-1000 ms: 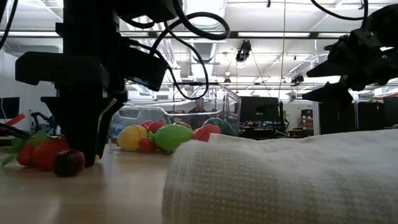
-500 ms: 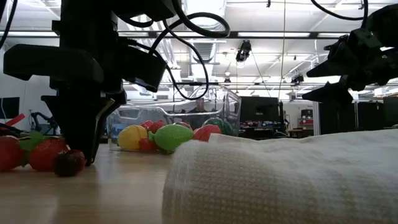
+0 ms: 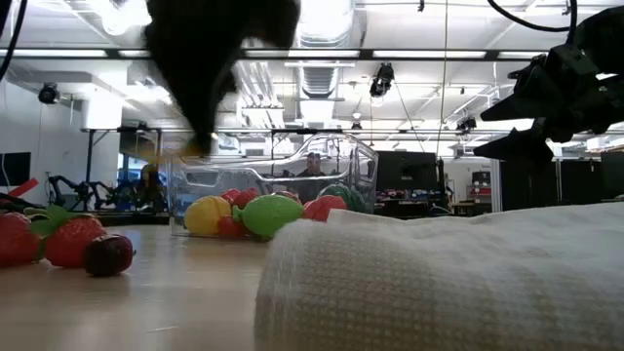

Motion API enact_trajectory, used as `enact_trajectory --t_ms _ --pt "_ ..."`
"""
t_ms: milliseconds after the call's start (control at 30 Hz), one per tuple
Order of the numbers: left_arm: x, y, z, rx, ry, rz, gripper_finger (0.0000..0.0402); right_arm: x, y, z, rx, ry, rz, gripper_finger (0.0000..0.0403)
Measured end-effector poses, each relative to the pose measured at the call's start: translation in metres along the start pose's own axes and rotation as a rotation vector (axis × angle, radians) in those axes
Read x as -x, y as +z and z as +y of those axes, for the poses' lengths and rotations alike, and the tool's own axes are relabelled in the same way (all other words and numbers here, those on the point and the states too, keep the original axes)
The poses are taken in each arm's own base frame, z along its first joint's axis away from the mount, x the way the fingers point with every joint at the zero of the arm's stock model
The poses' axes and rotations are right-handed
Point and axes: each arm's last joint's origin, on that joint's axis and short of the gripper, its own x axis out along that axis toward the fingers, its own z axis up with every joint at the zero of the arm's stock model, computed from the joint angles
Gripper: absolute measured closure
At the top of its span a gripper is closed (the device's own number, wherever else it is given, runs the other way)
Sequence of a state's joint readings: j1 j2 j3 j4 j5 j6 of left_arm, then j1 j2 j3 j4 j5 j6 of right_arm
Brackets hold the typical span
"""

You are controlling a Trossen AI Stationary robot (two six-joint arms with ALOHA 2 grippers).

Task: Pick and placing Produce into tupperware
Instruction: Put the yellow corn into the transparent bin

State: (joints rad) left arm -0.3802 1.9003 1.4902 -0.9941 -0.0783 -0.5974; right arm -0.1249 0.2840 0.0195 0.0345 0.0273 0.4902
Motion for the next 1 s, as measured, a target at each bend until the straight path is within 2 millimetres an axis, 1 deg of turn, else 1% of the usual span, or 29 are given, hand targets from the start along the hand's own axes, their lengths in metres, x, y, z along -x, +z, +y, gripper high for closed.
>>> enact_trajectory --t_ms 100,167,233,267,333,367,433,533,600,700,767,867,1000 --pt "0.053 0.022 0.011 -0.016 0.078 -0.193 0.04 0.0 0.0 0.0 0.0 0.0 0.0 0.0074" --pt "0.094 0.037 0.026 0.013 0.193 -0.391 0.04 0.0 0.0 0.0 0.0 0.0 0.0 0.0074" --pt "0.129 0.049 0.045 0.07 0.302 -0.558 0.04 0.0 0.0 0.0 0.0 0.0 0.0 0.0074" --pt "0.143 0.052 0.056 0.097 0.341 -0.608 0.04 0.0 0.0 0.0 0.0 0.0 0.0 0.0074" --pt "0.156 0.057 0.077 0.128 0.375 -0.637 0.04 0.0 0.0 0.0 0.0 0.0 0.0 0.0073" --pt "0.158 0.059 0.086 0.141 0.384 -0.637 0.04 0.0 0.0 0.0 0.0 0.0 0.001 0.0073" --pt "0.153 0.063 0.102 0.169 0.386 -0.605 0.04 0.0 0.0 0.0 0.0 0.0 0.0 0.0073" --pt "0.141 0.067 0.118 0.188 0.308 -0.539 0.04 0.0 0.0 0.0 0.0 0.0 0.0 0.0073" --pt "0.129 0.07 0.127 0.213 0.232 -0.511 0.04 0.0 0.0 0.0 0.0 0.0 0.0 0.0074" --pt "0.11 0.071 0.141 0.333 0.212 -0.48 0.04 0.0 0.0 0.0 0.0 0.001 -0.001 0.0073" --pt "0.103 0.07 0.149 0.412 0.216 -0.461 0.0393 0.0 0.0 0.0 0.0 0.0 -0.001 0.0074" --pt "0.094 0.068 0.156 0.438 0.229 -0.438 0.0367 0.0 0.0 0.0 0.0 0.0 0.0 0.0074" --pt "0.09 0.066 0.157 0.459 0.224 -0.426 0.0311 0.0 0.0 0.0 0.0 0.0 0.0 0.0074"
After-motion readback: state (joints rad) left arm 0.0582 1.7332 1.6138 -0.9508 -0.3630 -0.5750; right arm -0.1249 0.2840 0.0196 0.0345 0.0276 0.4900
